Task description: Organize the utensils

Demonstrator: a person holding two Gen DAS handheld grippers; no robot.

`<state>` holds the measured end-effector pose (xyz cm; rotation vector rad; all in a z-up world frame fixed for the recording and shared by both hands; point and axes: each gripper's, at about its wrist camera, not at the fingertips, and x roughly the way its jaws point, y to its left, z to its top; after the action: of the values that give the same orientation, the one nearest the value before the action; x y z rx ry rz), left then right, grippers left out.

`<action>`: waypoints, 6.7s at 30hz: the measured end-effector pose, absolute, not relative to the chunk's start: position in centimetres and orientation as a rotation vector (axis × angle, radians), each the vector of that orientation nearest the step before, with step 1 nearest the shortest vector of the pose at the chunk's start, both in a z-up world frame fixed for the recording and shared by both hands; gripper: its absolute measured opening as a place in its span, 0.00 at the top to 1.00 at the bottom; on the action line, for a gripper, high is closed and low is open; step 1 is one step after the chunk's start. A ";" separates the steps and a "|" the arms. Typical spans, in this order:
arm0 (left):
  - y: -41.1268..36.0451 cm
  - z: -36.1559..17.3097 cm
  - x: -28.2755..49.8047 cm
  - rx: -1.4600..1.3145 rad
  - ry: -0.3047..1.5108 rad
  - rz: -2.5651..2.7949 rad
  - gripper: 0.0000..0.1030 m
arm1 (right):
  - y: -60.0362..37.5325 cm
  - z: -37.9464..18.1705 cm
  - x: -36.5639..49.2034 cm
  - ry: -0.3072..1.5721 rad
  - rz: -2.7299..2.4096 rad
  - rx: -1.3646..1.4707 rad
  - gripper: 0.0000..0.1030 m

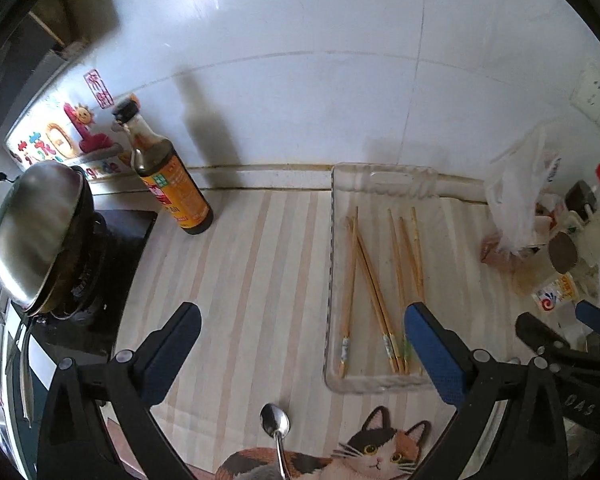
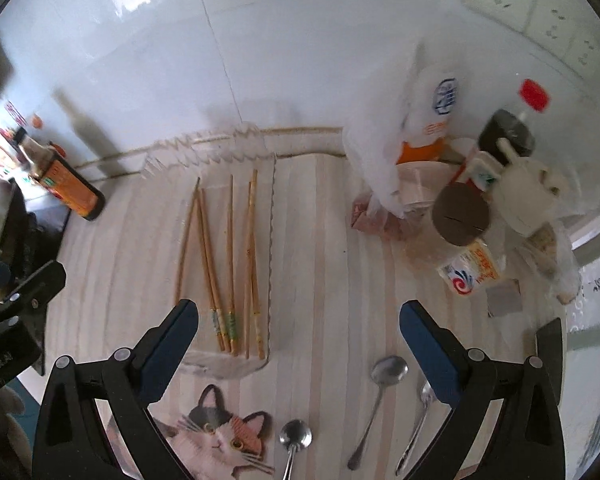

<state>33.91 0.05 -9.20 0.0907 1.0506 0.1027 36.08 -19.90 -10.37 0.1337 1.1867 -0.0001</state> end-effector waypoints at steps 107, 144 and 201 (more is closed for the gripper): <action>3.8 -11.9 25.2 -0.039 1.194 -0.045 0.85 | -20.9 -14.2 23.8 1.140 -0.009 0.262 0.65; 6.2 -24.1 21.8 -0.129 1.383 0.031 0.99 | -21.8 -26.9 24.2 1.477 -0.024 0.503 0.66; 7.9 -27.8 21.3 -0.204 1.420 -0.003 0.91 | -21.6 -26.3 26.3 1.416 -0.198 0.395 0.56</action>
<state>21.26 7.90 -27.77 -0.2044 1.4202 -0.0026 26.32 -21.61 -26.31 0.3954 1.4165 -0.1977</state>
